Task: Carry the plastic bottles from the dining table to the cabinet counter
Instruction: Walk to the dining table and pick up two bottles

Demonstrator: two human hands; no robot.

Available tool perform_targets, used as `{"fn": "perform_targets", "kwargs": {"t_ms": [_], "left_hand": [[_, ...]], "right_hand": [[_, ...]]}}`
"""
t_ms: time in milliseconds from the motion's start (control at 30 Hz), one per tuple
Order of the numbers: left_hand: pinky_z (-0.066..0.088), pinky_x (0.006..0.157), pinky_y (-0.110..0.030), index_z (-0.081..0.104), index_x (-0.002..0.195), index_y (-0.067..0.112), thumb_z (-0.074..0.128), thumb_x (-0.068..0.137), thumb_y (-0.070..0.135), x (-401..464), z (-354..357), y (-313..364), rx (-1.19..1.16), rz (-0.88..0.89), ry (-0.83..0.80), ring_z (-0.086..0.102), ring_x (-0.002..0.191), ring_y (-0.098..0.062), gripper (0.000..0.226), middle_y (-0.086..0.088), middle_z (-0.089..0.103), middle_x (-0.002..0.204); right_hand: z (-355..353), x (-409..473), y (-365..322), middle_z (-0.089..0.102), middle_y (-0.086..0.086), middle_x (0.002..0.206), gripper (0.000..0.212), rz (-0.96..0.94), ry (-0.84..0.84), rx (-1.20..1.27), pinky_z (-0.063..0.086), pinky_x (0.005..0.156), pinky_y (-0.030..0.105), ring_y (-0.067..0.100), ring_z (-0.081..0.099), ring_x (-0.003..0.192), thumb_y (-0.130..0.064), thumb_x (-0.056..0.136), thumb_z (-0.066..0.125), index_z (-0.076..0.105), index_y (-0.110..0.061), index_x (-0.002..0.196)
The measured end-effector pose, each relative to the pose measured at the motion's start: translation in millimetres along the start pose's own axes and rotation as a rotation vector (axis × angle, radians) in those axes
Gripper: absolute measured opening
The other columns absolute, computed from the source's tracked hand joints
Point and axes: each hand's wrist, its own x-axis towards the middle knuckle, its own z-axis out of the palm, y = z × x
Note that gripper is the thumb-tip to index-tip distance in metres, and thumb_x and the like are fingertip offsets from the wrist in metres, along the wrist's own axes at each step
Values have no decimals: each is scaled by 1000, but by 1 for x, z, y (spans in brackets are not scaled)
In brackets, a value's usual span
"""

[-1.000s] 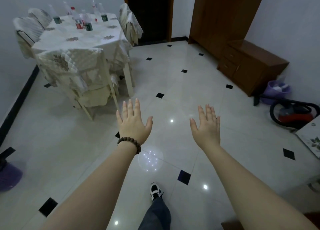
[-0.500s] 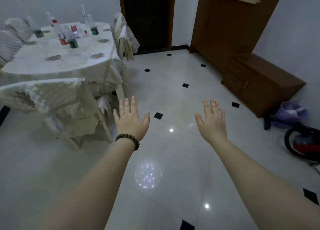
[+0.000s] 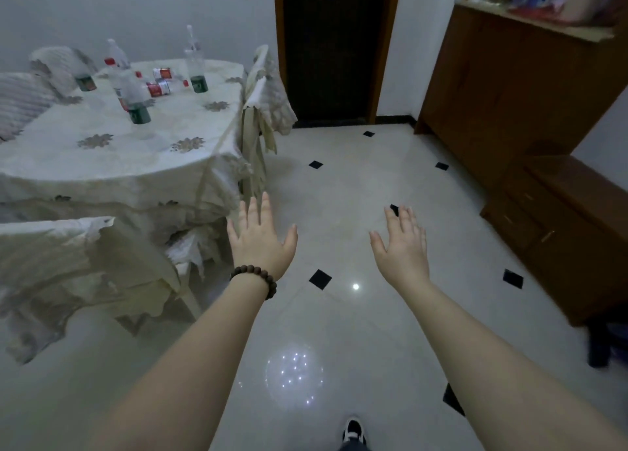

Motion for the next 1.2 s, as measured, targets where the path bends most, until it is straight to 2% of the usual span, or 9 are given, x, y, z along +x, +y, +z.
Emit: {"fn": "perform_targets", "kwargs": {"t_ms": [233,567,700,967,1200], "left_hand": [[4,118,-48,6,153,19,35,93,54,118,26,31,37,-168,37,4,148,-20,75,-3,12,160],[6,118,-49,9,153,18,38,92,54,254,61,5,74,-342,121,7,148,-21,77,-6,16,159],[9,118,-50,12,153,18,37,92,56,327,77,-26,83,-412,155,8,147,-22,76,-6,17,159],[5,118,-46,7,153,18,34,93,56,501,83,-98,67,-560,186,3,148,-23,76,-6,9,160],[7,118,-49,8,153,18,38,93,53,591,81,-143,76,-654,233,6,147,-25,76,-8,12,160]], "right_hand": [[19,160,-6,7,5,161,59,-163,-75,32,-1,120,41,16,-2,148,-44,98,35,20,-20,151],[87,329,-60,4,3,161,60,-365,-157,59,-3,120,41,16,-3,148,-45,99,33,16,-22,151],[127,405,-102,9,4,161,60,-447,-161,68,-1,120,42,18,0,148,-44,98,36,20,-21,151],[189,581,-222,11,4,160,59,-588,-176,71,-1,120,43,17,1,148,-43,98,38,23,-19,150],[233,672,-294,9,4,161,60,-661,-247,82,-1,119,42,17,-1,148,-41,98,38,20,-20,151]]}}
